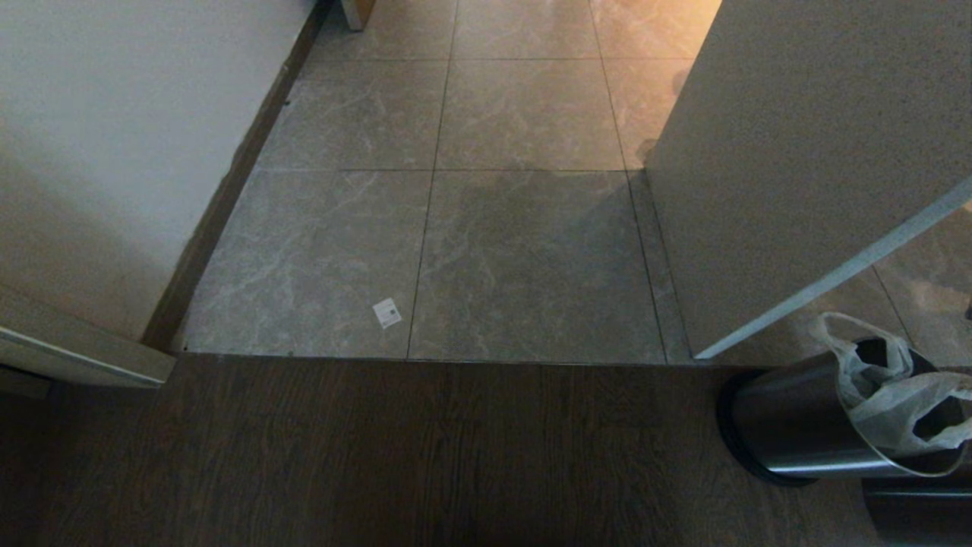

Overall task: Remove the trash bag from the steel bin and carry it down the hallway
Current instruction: Pick up the trash bag

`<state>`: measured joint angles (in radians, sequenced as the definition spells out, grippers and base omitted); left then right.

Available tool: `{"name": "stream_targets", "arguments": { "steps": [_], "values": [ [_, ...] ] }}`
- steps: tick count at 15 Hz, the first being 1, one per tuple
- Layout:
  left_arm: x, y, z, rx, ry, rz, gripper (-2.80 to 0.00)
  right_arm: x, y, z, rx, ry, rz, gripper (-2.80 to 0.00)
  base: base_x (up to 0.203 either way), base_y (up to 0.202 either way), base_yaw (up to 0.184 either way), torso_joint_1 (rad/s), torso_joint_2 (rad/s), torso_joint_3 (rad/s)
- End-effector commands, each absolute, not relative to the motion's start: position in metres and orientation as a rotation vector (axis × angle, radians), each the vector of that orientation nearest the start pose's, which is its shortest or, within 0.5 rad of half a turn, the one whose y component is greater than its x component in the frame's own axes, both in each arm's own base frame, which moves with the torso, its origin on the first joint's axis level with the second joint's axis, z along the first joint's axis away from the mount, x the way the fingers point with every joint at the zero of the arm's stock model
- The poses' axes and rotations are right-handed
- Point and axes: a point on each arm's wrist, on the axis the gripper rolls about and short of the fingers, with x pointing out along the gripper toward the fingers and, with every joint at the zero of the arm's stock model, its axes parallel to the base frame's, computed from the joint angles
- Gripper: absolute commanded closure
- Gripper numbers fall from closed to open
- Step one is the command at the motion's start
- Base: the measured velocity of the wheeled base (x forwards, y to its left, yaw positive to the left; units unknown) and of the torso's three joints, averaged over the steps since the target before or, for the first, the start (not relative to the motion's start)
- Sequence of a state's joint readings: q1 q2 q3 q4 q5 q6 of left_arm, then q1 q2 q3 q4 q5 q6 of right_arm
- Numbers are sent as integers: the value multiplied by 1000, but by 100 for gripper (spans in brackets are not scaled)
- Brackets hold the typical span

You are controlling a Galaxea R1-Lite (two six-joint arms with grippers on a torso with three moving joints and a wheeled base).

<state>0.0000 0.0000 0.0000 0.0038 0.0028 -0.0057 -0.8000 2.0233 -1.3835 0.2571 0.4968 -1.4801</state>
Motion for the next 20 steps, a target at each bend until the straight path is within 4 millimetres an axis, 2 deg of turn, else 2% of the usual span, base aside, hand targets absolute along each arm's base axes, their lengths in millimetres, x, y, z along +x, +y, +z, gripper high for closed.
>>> {"name": "stream_targets", "arguments": {
  "steps": [1,6,13,17,20],
  "values": [
    [-23,0,75,-6,4,3,0,279,-272,148,-929,700,257,-280,0,0,0,0,0,0],
    [-23,0,75,-6,4,3,0,291,-273,139,-925,692,268,-280,0,0,0,0,0,0],
    [-23,0,75,-6,5,3,0,318,-256,116,-625,674,288,-280,0,0,0,0,0,0],
    [-23,0,75,-6,5,3,0,310,-254,111,-537,732,297,-280,0,0,0,0,0,0],
    [-23,0,75,-6,3,3,0,302,-256,113,-545,778,271,-280,0,0,0,0,0,0]
  ]
}}
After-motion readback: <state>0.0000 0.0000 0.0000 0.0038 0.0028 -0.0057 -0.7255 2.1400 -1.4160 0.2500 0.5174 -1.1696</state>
